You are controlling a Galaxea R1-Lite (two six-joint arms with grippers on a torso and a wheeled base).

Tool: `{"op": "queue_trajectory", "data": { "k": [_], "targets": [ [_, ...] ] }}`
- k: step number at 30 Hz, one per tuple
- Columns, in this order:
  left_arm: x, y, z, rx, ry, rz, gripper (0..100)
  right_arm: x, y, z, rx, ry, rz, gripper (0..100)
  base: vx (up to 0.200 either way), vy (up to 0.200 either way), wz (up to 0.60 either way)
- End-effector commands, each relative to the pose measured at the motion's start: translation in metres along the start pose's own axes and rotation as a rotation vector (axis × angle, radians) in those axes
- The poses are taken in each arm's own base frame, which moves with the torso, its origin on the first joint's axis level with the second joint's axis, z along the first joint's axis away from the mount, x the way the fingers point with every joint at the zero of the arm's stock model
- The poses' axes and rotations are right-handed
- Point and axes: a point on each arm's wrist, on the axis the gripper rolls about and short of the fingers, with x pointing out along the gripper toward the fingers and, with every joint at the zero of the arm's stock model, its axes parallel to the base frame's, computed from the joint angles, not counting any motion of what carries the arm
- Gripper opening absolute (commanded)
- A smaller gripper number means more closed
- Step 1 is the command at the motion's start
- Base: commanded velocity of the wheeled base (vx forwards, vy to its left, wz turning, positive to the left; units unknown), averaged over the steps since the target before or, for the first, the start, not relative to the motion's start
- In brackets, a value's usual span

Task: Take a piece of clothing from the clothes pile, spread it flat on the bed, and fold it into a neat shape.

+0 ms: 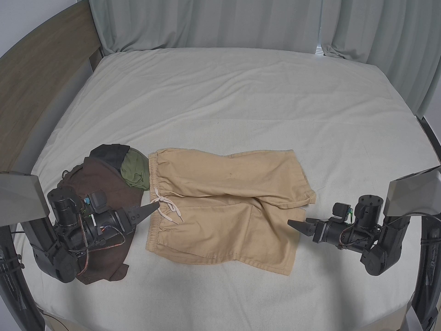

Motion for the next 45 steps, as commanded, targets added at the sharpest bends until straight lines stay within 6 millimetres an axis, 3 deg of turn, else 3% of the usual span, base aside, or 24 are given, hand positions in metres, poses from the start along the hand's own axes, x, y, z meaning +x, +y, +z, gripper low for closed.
{"op": "queue_trajectory", "data": {
  "k": [1,19,45],
  "targets": [
    [0.002,0.004,-0.007,-0.018,0.024,0.009,100,-0.003,0.002,-0.003,0.003,0.017,0.004,100,0.0,0.0,0.0],
    [0.004,0.031,-0.049,-0.126,0.169,0.062,100,-0.002,0.001,-0.006,0.003,0.024,0.0,100,0.0,0.0,0.0],
    [0.02,0.062,-0.082,-0.186,0.236,0.116,100,-0.001,-0.001,-0.003,-0.001,0.01,-0.003,100,0.0,0.0,0.0]
  ]
}}
